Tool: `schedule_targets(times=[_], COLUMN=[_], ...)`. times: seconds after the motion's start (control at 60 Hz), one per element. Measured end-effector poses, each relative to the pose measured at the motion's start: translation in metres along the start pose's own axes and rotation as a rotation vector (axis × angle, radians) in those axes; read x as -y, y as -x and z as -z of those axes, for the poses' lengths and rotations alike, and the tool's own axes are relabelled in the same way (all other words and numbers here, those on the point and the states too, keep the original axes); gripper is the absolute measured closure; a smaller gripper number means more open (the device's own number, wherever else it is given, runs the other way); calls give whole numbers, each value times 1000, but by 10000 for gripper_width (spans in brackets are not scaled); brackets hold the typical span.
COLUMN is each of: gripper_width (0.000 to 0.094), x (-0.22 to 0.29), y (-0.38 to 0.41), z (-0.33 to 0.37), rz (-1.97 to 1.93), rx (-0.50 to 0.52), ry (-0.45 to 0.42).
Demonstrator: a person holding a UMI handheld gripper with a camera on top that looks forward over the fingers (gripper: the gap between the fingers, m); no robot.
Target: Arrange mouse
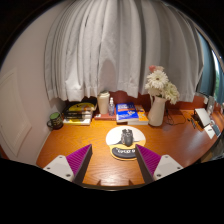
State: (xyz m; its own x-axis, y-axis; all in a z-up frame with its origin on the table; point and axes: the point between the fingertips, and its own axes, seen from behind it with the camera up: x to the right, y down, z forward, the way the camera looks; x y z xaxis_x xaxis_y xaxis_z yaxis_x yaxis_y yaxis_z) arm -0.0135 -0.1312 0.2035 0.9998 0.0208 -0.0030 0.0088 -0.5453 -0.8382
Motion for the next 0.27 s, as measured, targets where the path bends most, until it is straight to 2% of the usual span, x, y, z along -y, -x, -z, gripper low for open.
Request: schedule_targets(times=[0.267], gripper_width=[73], x=[-11], y=[24], z=[24], rz=[10], rx=[29], ry=[-14])
